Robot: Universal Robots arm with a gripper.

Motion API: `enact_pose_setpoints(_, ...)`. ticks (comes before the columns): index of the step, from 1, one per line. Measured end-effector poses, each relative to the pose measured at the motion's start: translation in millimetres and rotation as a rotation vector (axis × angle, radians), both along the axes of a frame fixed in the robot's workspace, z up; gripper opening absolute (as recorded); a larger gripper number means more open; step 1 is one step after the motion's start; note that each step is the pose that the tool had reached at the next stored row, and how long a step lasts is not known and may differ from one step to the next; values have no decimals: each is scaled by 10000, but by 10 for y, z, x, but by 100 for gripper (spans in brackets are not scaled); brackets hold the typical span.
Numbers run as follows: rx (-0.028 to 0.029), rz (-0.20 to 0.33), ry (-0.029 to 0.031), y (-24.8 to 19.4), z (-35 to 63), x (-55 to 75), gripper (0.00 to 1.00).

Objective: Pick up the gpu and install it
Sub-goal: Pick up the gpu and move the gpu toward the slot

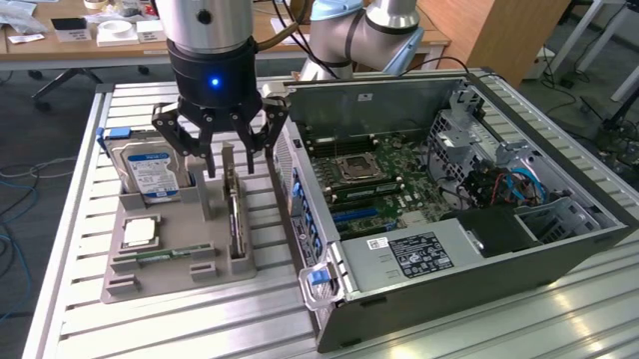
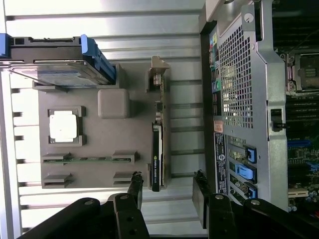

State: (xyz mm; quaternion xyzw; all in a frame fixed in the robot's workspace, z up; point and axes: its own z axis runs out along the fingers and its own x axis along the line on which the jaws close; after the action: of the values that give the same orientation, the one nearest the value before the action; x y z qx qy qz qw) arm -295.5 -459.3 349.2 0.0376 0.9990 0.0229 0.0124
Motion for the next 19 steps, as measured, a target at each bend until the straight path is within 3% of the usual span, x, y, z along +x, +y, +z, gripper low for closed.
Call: enact_pose_setpoints(19,1,0,-2,0,-33,0,53)
